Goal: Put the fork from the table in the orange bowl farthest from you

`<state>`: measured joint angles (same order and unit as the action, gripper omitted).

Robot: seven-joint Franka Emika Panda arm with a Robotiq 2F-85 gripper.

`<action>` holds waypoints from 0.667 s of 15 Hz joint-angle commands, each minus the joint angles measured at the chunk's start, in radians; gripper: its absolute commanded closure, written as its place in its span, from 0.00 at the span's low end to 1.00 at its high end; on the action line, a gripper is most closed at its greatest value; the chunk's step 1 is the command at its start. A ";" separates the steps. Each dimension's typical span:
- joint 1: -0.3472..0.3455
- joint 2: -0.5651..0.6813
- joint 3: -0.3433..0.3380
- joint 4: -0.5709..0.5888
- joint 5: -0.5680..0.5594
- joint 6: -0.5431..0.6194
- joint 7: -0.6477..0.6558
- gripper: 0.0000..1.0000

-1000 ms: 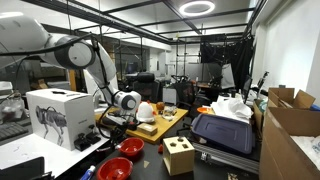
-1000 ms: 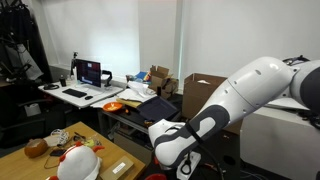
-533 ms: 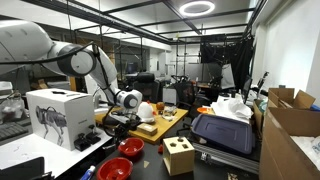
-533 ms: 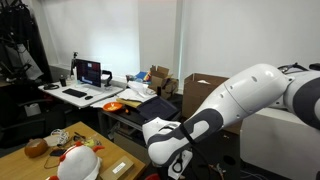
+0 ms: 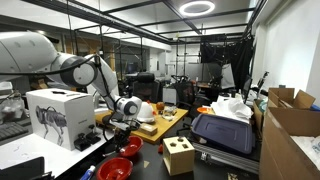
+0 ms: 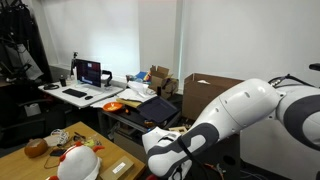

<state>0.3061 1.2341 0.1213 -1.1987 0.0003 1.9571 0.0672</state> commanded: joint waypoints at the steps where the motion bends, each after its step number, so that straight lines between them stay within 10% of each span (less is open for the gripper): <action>1: 0.021 0.020 -0.009 0.034 -0.017 0.009 0.017 0.98; 10: 0.040 -0.002 -0.010 0.044 -0.014 0.033 0.032 0.98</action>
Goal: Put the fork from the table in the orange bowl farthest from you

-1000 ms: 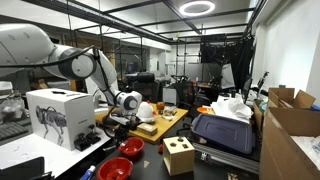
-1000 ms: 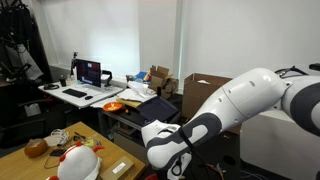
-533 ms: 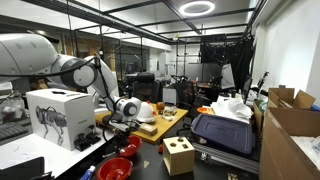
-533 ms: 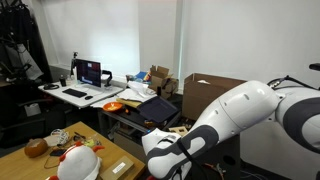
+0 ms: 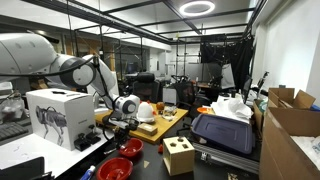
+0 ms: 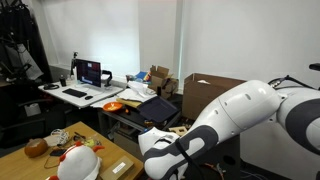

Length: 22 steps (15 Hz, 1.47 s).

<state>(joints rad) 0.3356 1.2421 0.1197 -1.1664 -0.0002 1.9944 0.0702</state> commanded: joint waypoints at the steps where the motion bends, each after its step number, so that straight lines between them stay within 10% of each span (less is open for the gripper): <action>1: 0.014 -0.007 -0.012 0.021 -0.016 -0.007 0.036 0.98; 4: 0.019 -0.004 -0.018 0.035 -0.018 -0.009 0.053 0.97; 5: 0.020 -0.006 -0.019 0.035 -0.016 -0.007 0.059 0.67; 15: 0.007 -0.062 -0.020 -0.018 0.006 0.074 0.067 0.00; 22: -0.045 -0.248 -0.039 -0.151 0.009 0.209 0.122 0.00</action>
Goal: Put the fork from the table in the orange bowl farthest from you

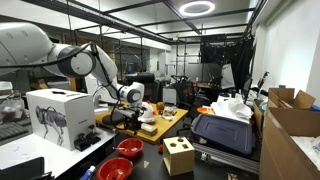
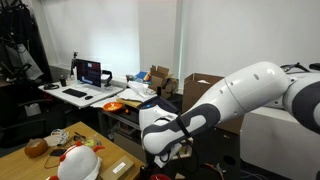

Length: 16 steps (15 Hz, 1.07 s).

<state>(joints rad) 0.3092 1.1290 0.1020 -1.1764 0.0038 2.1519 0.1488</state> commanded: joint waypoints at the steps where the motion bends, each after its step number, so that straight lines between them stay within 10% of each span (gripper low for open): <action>1: -0.025 -0.165 -0.029 -0.164 0.004 0.060 0.058 0.00; 16: -0.233 -0.751 -0.040 -0.637 0.054 -0.132 -0.092 0.00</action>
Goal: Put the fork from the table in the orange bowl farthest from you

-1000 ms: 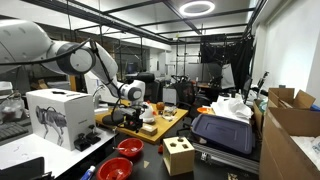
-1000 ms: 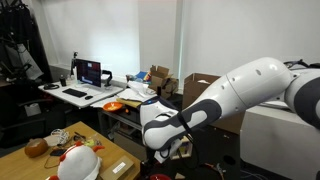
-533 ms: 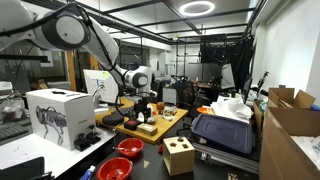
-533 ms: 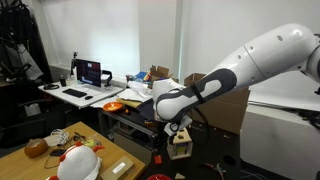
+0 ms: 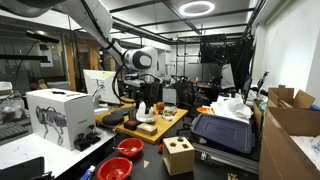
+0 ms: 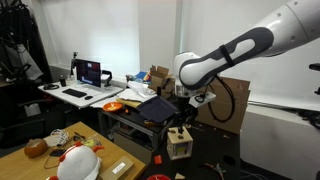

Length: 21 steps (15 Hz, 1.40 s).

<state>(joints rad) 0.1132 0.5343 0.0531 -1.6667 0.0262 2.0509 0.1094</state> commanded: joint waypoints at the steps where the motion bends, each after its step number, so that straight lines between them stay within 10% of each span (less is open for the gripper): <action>1: -0.048 -0.194 0.007 -0.174 0.039 -0.043 -0.064 0.00; 21: -0.101 -0.644 -0.043 -0.579 0.097 -0.160 -0.358 0.00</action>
<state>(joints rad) 0.0169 -0.0432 0.0217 -2.1843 0.1026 1.8926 -0.2017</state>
